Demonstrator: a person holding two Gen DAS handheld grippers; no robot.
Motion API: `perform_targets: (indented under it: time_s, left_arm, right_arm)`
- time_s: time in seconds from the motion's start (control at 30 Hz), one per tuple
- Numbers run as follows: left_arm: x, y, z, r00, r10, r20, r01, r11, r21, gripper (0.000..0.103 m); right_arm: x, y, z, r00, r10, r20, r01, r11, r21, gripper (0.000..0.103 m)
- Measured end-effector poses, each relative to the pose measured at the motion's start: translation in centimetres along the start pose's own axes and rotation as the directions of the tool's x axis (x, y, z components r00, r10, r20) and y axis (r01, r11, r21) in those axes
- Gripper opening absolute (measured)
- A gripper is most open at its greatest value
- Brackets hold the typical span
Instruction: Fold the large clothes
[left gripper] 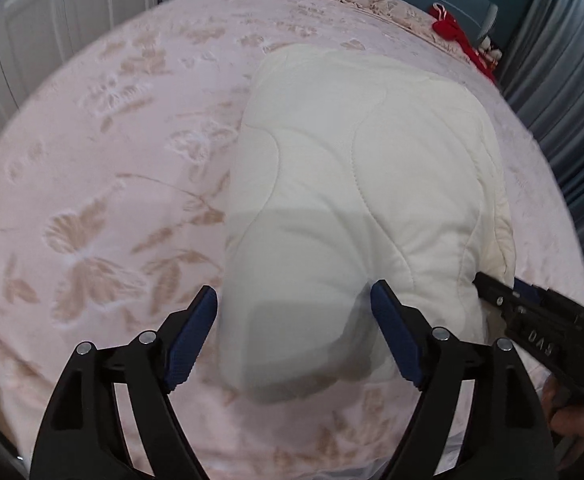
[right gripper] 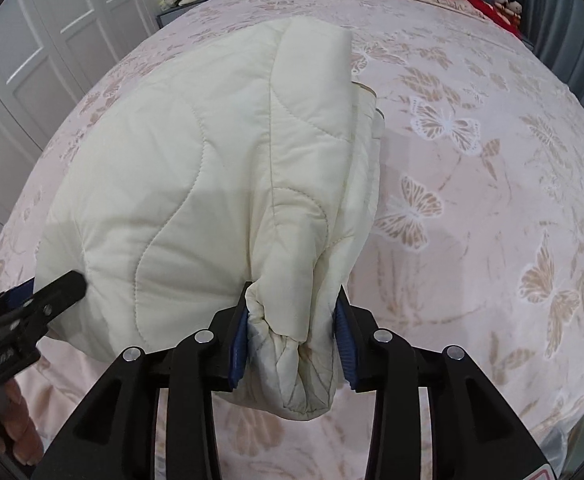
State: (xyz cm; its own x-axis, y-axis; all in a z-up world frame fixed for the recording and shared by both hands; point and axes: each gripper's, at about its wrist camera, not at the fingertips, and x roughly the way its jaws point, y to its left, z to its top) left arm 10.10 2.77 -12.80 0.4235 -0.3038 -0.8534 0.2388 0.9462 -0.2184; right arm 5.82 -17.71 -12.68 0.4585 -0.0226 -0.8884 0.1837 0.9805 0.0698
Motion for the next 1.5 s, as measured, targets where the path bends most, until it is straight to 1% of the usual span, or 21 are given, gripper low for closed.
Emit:
perform_targets:
  time_s: [0.03, 0.1, 0.23, 0.37, 0.43, 0.5, 0.6, 0.7, 0.8, 0.87, 0.97, 1.13, 1.27, 1.43, 1.5]
  left_arm:
    - [0.3, -0.2, 0.1, 1.000, 0.005, 0.001, -0.005, 1.000, 0.011, 0.076]
    - [0.9, -1.3, 0.8, 0.999, 0.034, 0.014, -0.035, 0.997, 0.068, 0.076]
    - [2.2, -3.1, 2.2, 0.995, 0.095, 0.041, -0.100, 0.985, 0.141, 0.077]
    - [3.4, -4.3, 2.7, 0.986, 0.155, 0.063, -0.164, 0.969, 0.185, 0.079]
    - [3.5, -4.6, 2.6, 0.983, 0.174, 0.065, -0.183, 0.965, 0.186, 0.079]
    - [3.2, -4.7, 2.6, 0.981, 0.186, 0.062, -0.194, 0.965, 0.178, 0.079]
    - [1.7, -4.7, 2.1, 0.975, 0.211, 0.063, -0.219, 0.962, 0.163, 0.079]
    - [-0.1, -5.5, 0.8, 0.959, 0.268, 0.098, -0.282, 0.940, 0.193, 0.079]
    - [-1.4, -6.6, -0.8, 0.945, 0.300, 0.129, -0.323, 0.920, 0.221, 0.078]
    - [-2.1, -6.8, -1.5, 0.941, 0.309, 0.139, -0.334, 0.917, 0.217, 0.077]
    - [-3.0, -6.8, -2.4, 0.942, 0.306, 0.140, -0.329, 0.924, 0.196, 0.077]
    - [-3.7, -7.0, -3.7, 0.934, 0.325, 0.147, -0.349, 0.918, 0.189, 0.077]
    - [-3.9, -7.1, -5.0, 0.933, 0.331, 0.139, -0.353, 0.918, 0.184, 0.077]
    - [-4.2, -7.3, -6.5, 0.938, 0.322, 0.130, -0.342, 0.923, 0.178, 0.077]
    - [-4.3, -7.5, -7.2, 0.935, 0.328, 0.136, -0.349, 0.919, 0.181, 0.077]
  right_arm:
    - [0.2, 0.2, 0.1, 1.000, -0.010, 0.002, 0.010, 1.000, -0.011, 0.035]
    - [0.6, 0.4, 0.5, 1.000, -0.029, 0.008, 0.029, 0.999, -0.024, 0.035]
    - [2.1, -0.1, 1.6, 0.999, -0.035, -0.003, 0.035, 0.999, -0.016, 0.035]
    - [3.7, -0.2, 2.2, 0.999, -0.049, -0.016, 0.049, 0.999, -0.017, 0.035]
    - [3.6, -0.3, 2.2, 0.999, -0.047, -0.021, 0.047, 0.999, -0.011, 0.037]
    - [2.9, -0.6, 2.0, 0.999, -0.044, -0.025, 0.044, 0.999, 0.007, 0.040]
    - [0.2, -1.0, 0.9, 1.000, -0.028, -0.010, 0.028, 0.999, 0.045, 0.044]
    - [-1.9, -0.4, -0.8, 0.999, -0.043, 0.004, 0.043, 0.999, 0.023, 0.045]
    - [-3.2, 0.4, -2.4, 0.998, -0.061, 0.023, 0.061, 0.998, -0.006, 0.045]
    - [-3.8, 0.5, -3.1, 0.997, -0.066, 0.031, 0.067, 0.998, -0.007, 0.045]
    - [-4.6, 0.4, -3.9, 0.997, -0.062, 0.038, 0.062, 0.998, 0.005, 0.045]
    - [-5.5, 0.4, -5.0, 0.997, -0.062, 0.049, 0.062, 0.998, 0.018, 0.045]
    - [-6.0, 0.8, -6.4, 0.997, -0.063, 0.055, 0.062, 0.998, 0.017, 0.045]
    - [-6.6, 1.4, -7.9, 0.996, -0.065, 0.068, 0.064, 0.998, 0.015, 0.045]
    - [-6.7, 1.5, -8.3, 0.995, -0.069, 0.071, 0.068, 0.998, 0.013, 0.045]
